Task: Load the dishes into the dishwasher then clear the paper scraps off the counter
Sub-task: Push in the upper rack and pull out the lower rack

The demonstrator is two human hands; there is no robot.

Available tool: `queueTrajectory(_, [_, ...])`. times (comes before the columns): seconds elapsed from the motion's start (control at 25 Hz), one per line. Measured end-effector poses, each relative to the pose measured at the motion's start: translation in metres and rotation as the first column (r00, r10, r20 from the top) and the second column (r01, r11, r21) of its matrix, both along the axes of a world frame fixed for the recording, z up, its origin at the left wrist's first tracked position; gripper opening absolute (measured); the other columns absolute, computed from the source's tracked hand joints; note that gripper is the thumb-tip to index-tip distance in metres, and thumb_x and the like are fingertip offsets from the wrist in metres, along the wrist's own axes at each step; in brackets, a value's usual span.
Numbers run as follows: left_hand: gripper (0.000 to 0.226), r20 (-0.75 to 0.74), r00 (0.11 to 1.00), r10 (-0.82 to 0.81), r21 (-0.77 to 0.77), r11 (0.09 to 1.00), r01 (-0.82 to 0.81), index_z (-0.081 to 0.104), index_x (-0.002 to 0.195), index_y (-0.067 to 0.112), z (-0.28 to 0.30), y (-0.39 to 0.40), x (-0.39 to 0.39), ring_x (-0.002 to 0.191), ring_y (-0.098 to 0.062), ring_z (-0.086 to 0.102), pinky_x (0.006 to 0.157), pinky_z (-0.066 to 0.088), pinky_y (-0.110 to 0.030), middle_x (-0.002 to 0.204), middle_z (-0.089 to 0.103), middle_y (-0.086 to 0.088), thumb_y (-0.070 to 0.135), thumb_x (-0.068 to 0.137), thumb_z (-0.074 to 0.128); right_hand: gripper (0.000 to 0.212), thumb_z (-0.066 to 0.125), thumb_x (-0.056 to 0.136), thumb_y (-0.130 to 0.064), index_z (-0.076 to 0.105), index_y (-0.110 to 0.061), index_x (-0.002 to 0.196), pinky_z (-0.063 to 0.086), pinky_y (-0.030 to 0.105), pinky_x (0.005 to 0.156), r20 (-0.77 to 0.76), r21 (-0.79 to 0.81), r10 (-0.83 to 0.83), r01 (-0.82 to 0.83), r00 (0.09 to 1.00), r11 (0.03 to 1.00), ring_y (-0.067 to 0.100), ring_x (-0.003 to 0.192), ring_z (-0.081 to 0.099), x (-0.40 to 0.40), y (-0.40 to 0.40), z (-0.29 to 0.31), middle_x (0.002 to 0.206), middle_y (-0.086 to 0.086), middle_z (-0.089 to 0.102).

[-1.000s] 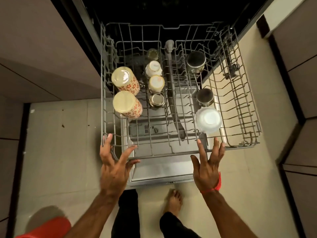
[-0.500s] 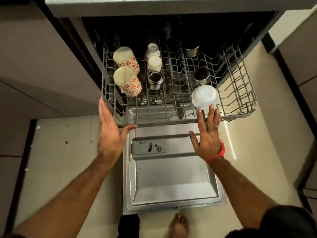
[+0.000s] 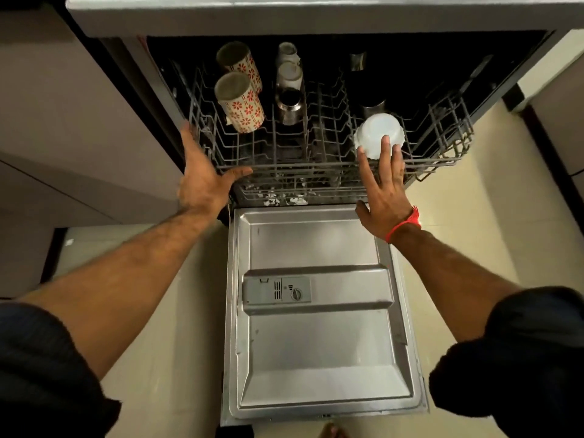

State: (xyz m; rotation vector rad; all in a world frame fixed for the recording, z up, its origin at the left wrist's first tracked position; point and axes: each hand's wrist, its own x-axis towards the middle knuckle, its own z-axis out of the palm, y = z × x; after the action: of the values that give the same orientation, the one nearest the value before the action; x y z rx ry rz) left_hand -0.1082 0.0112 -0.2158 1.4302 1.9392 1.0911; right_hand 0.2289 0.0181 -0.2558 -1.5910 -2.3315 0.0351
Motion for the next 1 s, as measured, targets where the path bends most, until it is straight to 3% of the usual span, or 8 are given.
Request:
queueTrajectory(0.28, [0.130,-0.115,0.993,-0.013,-0.040,0.999,0.008,-0.006,0.159,0.024,0.001,0.039,0.000,0.150,-0.022,0.028,0.117,0.032,-0.057,0.167,0.018,0.002,0.052,0.070,0.084,0.110,0.059,0.071,0.003,-0.003,-0.024,0.157,0.001,0.057,0.118,0.075,-0.033,-0.055,0.057,0.996,0.998,0.048,0.146,-0.013,-0.005,0.047,0.002,0.160,0.025,-0.013])
queueTrajectory(0.52, [0.127,-0.114,0.993,-0.015,-0.019,1.000,0.013,-0.002,0.157,0.027,-0.009,0.059,-0.005,0.149,-0.022,0.032,0.114,0.036,-0.059,0.165,0.025,0.003,0.058,0.068,0.083,0.114,0.064,0.071,0.002,-0.006,-0.027,0.156,0.007,0.058,0.120,0.141,-0.047,-0.033,0.040,0.989,0.998,0.048,0.147,-0.009,-0.003,0.064,0.007,0.160,0.026,-0.012])
queueTrajectory(0.8, [0.127,-0.063,0.995,-0.075,-0.050,0.996,0.071,-0.004,0.158,0.016,-0.002,0.098,-0.019,0.152,-0.020,0.019,0.123,0.021,-0.035,0.166,0.016,-0.004,0.050,0.073,0.084,0.113,0.067,0.080,-0.008,-0.013,-0.038,0.153,-0.001,0.055,0.119,0.144,-0.265,-0.034,0.072,0.989,0.961,0.039,0.146,-0.023,-0.014,0.092,0.034,0.159,0.014,-0.029])
queueTrajectory(1.0, [0.121,-0.072,0.995,-0.075,-0.007,0.997,0.074,-0.008,0.158,0.009,-0.005,0.086,-0.012,0.154,-0.021,0.015,0.125,0.019,-0.034,0.168,0.008,-0.010,0.052,0.081,0.076,0.105,0.063,0.079,-0.006,-0.003,-0.032,0.156,0.001,0.056,0.120,0.053,-0.237,-0.117,0.127,0.992,0.963,0.041,0.147,-0.019,-0.025,0.085,0.032,0.161,0.018,-0.021])
